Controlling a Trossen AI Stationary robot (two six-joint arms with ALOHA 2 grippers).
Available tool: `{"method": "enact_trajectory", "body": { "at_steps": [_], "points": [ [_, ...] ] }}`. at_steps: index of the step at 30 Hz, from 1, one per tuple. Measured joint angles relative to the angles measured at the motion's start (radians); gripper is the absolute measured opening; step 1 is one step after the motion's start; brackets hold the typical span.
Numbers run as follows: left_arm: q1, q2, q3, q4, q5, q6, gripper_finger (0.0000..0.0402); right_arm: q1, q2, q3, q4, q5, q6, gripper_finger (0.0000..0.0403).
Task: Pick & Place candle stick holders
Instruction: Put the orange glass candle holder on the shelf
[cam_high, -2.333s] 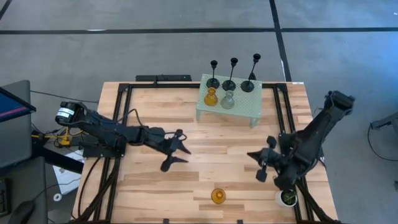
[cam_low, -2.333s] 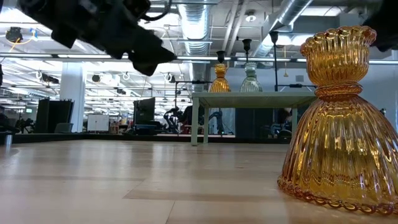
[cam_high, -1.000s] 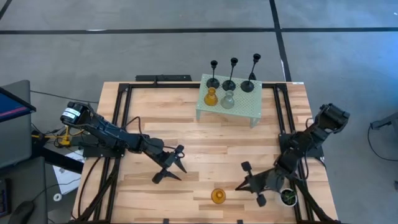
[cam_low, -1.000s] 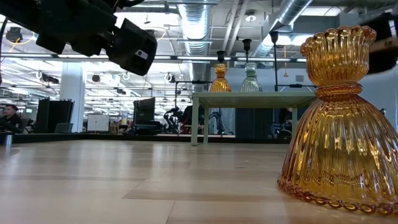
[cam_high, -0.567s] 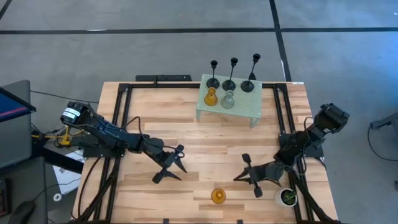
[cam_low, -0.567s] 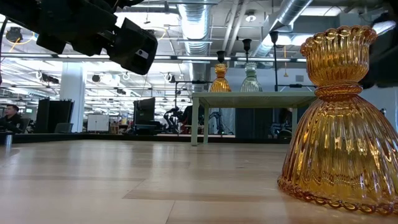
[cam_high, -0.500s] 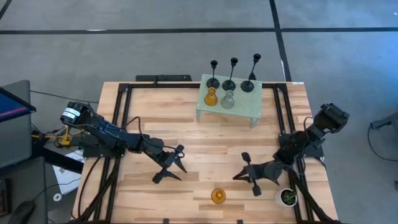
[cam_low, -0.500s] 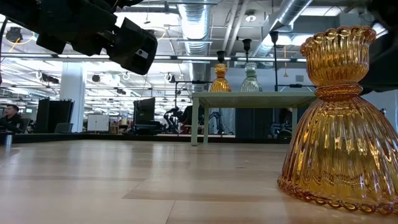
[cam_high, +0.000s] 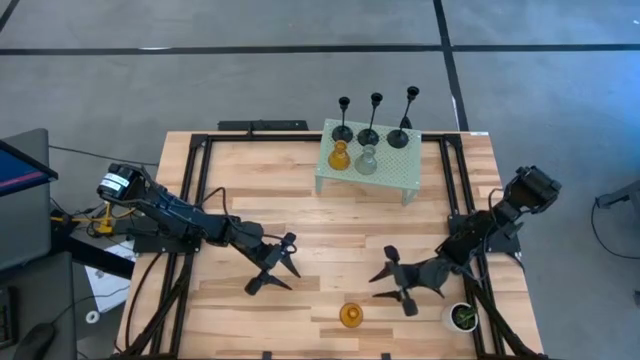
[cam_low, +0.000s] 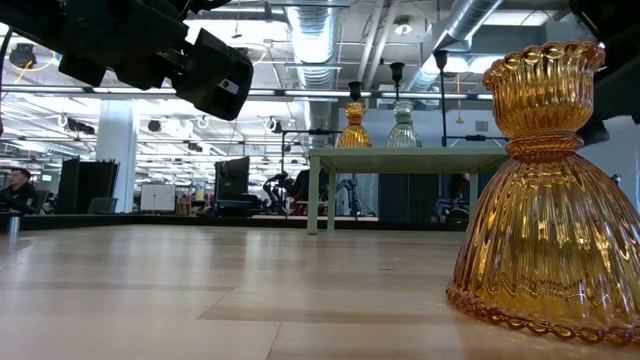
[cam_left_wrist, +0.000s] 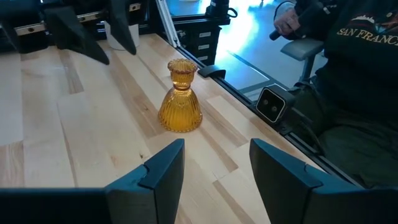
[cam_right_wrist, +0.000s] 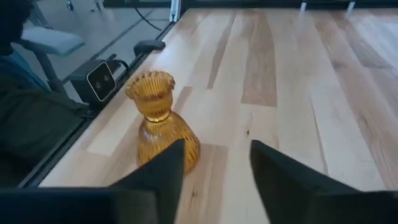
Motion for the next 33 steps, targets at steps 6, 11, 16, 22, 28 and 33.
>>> {"method": "enact_trajectory", "body": {
  "at_steps": [6,11,16,22,28,33],
  "points": [
    [0.000,0.000,0.000,0.000,0.000,0.000,0.0182,0.000,0.058,0.045,-0.085,-0.002,-0.015,0.0246],
    [0.000,0.000,0.000,0.000,0.000,0.000,0.0182,0.000,0.226,0.129,-0.016,-0.011,-0.059,0.0245],
    [0.000,0.000,0.000,0.000,0.000,0.000,0.0182,0.000,0.332,0.235,-0.012,-0.057,-0.061,0.0234],
    [0.000,0.000,0.000,0.000,0.000,0.000,0.0182,0.001,0.379,0.328,-0.013,-0.131,-0.061,0.0228],
    [0.000,0.000,0.000,0.000,0.000,0.000,0.0182,-0.006,0.377,0.356,-0.013,-0.140,-0.049,0.0228],
    [0.000,0.000,0.000,0.000,0.000,0.000,0.0182,-0.020,0.377,0.373,-0.011,-0.177,-0.041,0.0228]
  ]
}}
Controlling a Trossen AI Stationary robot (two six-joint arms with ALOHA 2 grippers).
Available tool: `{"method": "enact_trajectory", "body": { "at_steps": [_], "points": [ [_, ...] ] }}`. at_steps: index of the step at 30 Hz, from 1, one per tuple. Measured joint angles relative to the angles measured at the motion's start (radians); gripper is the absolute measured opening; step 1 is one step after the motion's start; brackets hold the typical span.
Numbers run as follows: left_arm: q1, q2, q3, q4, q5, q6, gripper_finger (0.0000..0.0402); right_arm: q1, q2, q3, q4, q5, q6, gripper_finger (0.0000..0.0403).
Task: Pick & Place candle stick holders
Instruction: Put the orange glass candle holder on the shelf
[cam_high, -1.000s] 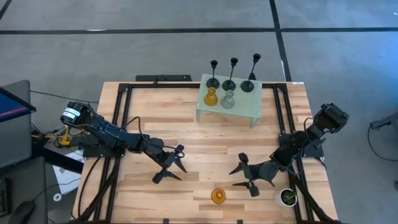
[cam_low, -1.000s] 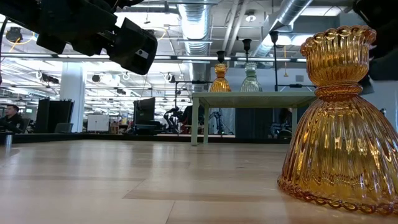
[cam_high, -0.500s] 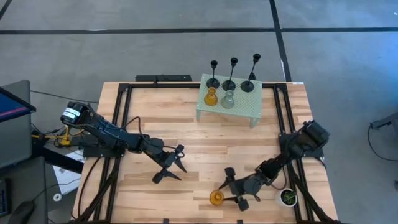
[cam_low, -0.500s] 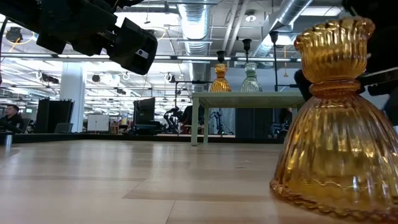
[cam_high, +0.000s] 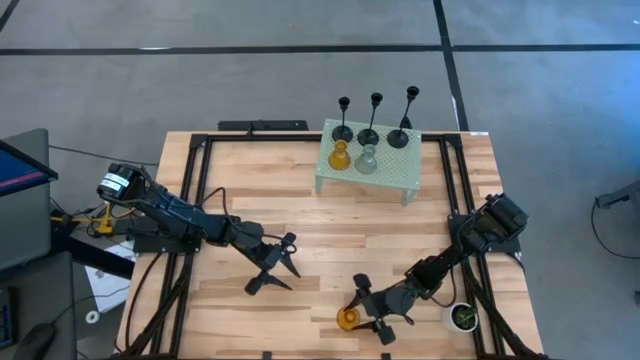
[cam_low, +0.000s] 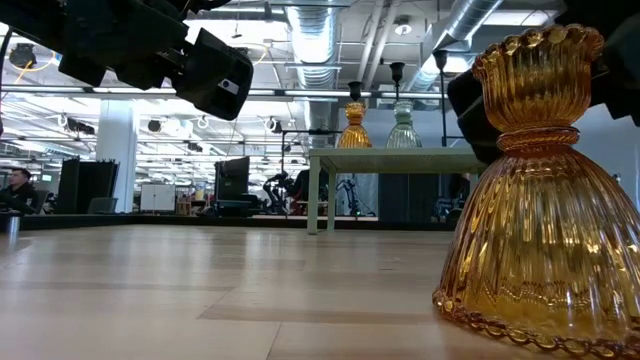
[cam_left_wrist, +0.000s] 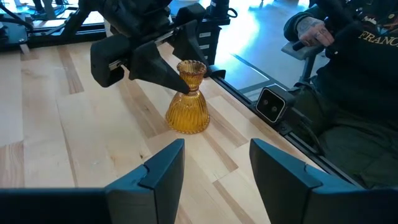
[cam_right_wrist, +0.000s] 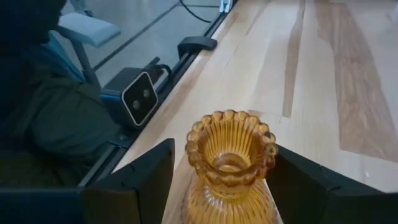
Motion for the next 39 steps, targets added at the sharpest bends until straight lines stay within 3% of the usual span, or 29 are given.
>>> {"method": "enact_trajectory", "body": {
  "at_steps": [8,16,30,39],
  "points": [
    [0.000,0.000,0.000,0.000,0.000,-0.006,0.0182,-0.008,0.000,0.000,-0.002,-0.013,0.013,0.0208],
    [0.000,0.000,0.000,0.000,0.000,-0.007,0.0182,-0.012,-0.001,0.000,-0.001,-0.009,0.008,0.0119],
    [0.000,0.000,0.000,-0.001,0.000,-0.007,0.0182,-0.063,-0.003,0.000,-0.003,0.021,0.036,0.0125],
    [0.000,0.000,0.000,-0.009,0.000,-0.007,0.0182,-0.109,-0.204,-0.001,-0.262,0.074,0.042,0.0121]
  ]
}}
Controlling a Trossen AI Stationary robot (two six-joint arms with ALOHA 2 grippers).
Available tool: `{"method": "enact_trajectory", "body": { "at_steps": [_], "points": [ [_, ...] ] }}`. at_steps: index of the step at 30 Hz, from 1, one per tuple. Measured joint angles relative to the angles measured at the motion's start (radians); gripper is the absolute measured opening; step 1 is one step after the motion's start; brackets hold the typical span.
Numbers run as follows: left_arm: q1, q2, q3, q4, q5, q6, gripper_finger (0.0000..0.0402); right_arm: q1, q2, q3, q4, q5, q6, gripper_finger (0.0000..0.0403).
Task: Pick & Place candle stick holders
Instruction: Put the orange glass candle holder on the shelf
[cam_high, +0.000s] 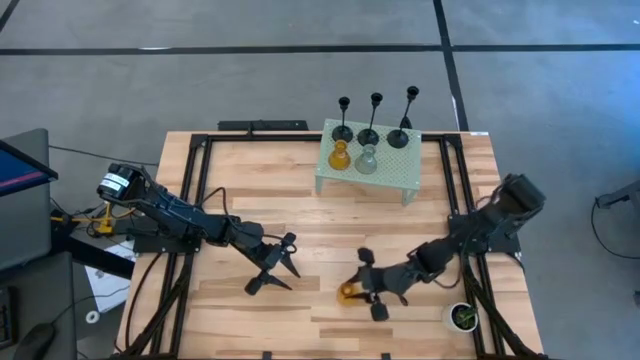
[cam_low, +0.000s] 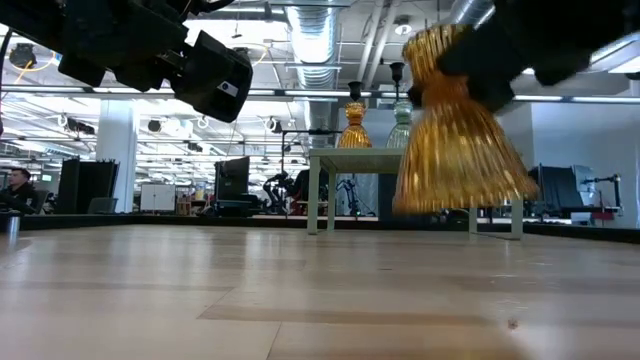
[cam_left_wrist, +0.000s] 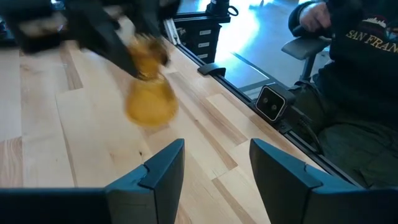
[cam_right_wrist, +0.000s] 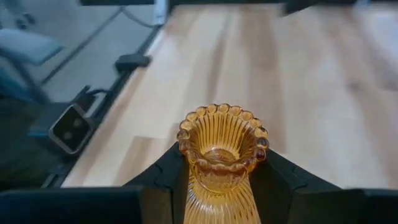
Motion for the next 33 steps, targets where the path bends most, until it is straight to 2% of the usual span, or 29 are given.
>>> {"method": "enact_trajectory", "body": {
  "at_steps": [10,18,21,27,33],
  "points": [
    [0.000,0.000,0.000,-0.002,0.000,0.000,0.0182,-0.011,-0.360,0.000,-0.395,0.289,0.001,0.0121],
    [0.001,0.000,0.000,-0.008,0.000,0.005,0.0182,-0.105,-0.595,0.000,-0.665,0.466,0.126,0.0121],
    [0.002,0.000,0.000,-0.008,0.000,0.007,0.0182,-0.157,-0.655,0.000,-0.718,0.523,0.130,0.0121],
    [0.002,0.000,0.000,-0.008,0.000,0.007,0.0182,-0.285,-0.745,0.000,-0.790,0.573,0.123,0.0121],
    [0.002,0.000,0.000,-0.008,0.000,0.008,0.0182,-0.421,-0.760,0.000,-0.835,0.602,0.123,0.0121]
  ]
}}
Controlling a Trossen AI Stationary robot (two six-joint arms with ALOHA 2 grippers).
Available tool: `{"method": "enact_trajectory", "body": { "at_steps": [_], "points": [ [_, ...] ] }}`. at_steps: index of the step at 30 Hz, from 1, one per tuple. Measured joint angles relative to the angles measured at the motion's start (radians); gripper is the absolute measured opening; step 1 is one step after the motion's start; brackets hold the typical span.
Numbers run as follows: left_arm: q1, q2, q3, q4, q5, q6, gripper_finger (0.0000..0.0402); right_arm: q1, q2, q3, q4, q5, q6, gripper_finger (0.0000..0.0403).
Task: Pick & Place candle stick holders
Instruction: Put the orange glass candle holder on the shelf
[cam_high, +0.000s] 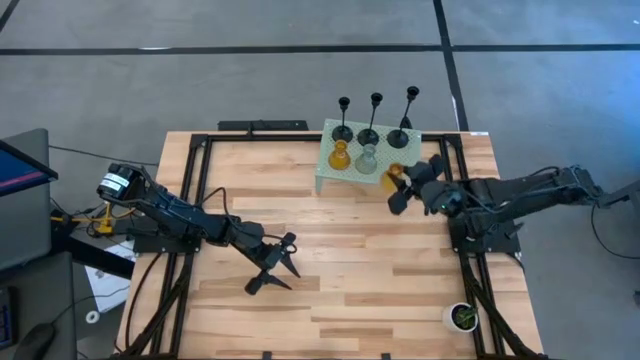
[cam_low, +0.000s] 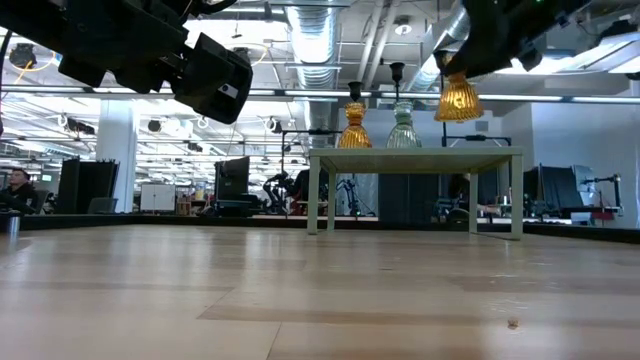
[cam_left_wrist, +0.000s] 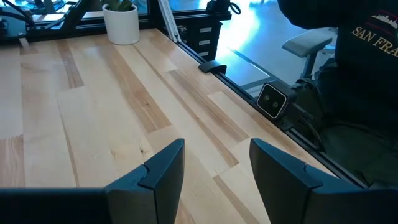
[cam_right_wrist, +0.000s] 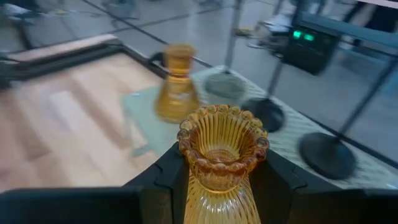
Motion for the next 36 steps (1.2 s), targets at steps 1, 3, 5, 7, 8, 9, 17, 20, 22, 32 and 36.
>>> {"method": "enact_trajectory", "body": {
  "at_steps": [1,3,5,7,8,9,17,20,22,32,36],
  "points": [
    [0.000,0.000,0.000,-0.001,0.000,0.000,0.0182,-0.021,0.005,0.000,-0.006,0.000,0.002,0.0121],
    [0.000,0.000,0.000,-0.002,0.000,0.000,0.0182,-0.058,0.019,0.000,-0.024,-0.002,0.018,0.0121],
    [0.000,0.000,0.000,-0.002,0.000,0.000,0.0182,-0.092,0.033,0.000,-0.043,-0.001,0.033,0.0121],
    [0.000,0.000,0.000,-0.002,0.000,0.000,0.0182,-0.118,0.051,0.000,-0.052,-0.001,0.035,0.0121],
    [0.000,0.000,0.000,-0.002,0.000,0.000,0.0182,-0.129,0.060,0.000,-0.053,-0.001,0.035,0.0121],
    [0.000,0.000,0.000,-0.002,0.000,0.000,0.0182,-0.137,0.067,0.000,-0.048,-0.001,0.034,0.0121],
    [0.000,0.000,0.000,-0.002,0.000,0.000,0.0182,-0.217,0.114,0.000,-0.041,-0.001,0.034,0.0121],
    [0.000,0.000,0.000,-0.002,0.000,0.000,0.0182,-0.247,0.130,0.000,-0.038,-0.001,0.034,0.0121],
    [0.000,0.000,0.000,-0.002,0.000,0.000,0.0182,-0.261,0.131,0.000,-0.039,-0.004,0.034,0.0121],
    [-0.001,0.000,0.000,-0.002,0.000,0.000,0.0182,-0.274,0.140,0.001,-0.031,-0.027,0.034,0.0140],
    [-0.001,0.000,0.000,-0.002,0.000,0.000,0.0182,-0.274,0.142,0.000,-0.038,-0.038,0.033,0.0189]
  ]
}}
